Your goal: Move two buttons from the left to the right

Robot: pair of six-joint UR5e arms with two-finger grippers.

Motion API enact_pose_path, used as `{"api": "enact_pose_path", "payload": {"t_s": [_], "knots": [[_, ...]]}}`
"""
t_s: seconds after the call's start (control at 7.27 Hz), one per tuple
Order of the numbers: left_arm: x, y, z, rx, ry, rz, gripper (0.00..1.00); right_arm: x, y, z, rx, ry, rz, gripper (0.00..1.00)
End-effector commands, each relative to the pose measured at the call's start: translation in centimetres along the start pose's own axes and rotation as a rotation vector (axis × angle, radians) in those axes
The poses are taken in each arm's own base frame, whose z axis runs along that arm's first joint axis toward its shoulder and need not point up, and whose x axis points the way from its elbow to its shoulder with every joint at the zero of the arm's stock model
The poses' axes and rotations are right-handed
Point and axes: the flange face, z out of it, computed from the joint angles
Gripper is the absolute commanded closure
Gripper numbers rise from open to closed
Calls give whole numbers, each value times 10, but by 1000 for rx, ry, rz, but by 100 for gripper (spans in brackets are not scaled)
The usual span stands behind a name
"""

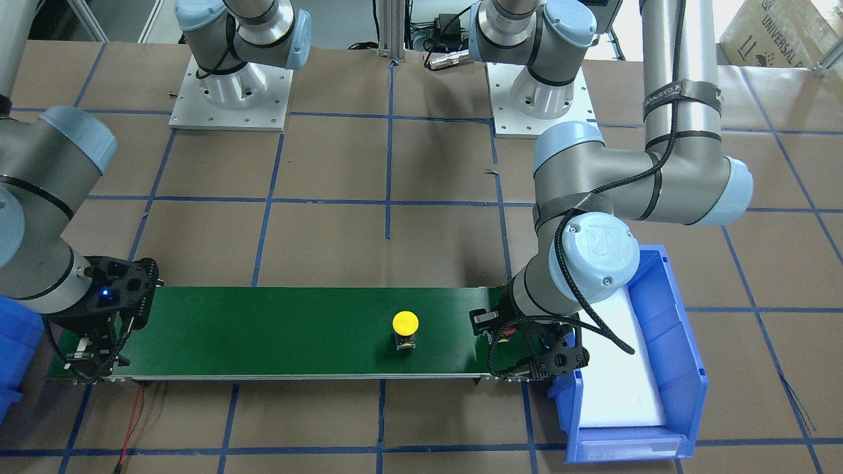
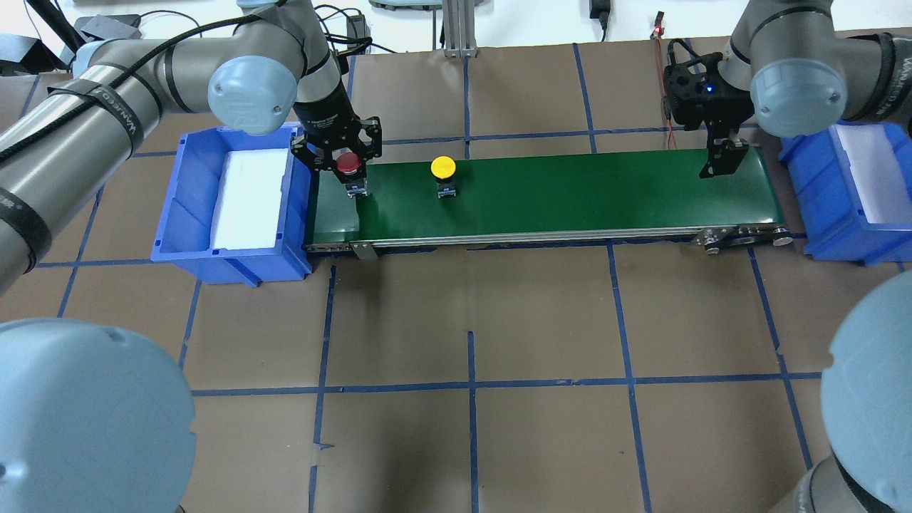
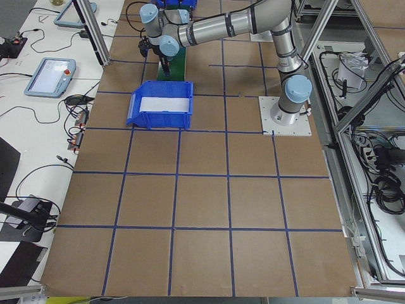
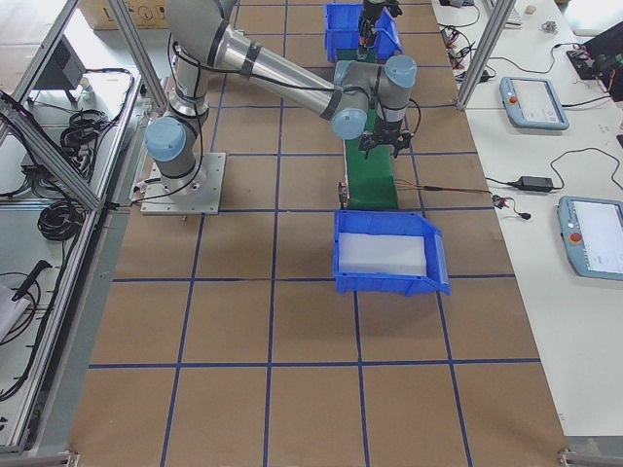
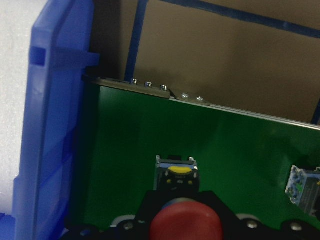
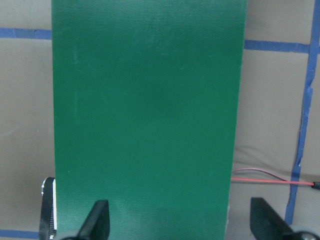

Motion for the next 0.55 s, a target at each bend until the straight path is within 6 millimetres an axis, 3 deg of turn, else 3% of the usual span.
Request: {"api": "enact_pose_path", "payload": {"t_s": [0.0,0.14,0.28,0.41], "knots": [[9,5,9,-12,-9,17,44,-1,12,1,9,19,-131,6],[16,4,15,-18,-14,34,1,-2,12,1,19,18,-124,5],[18,7,3,1,-10,44,0,-5,11,1,38,23,-101,4],[20,10,-25,46,10,49,0,-12,7,-6,37,33,-30,1]]}}
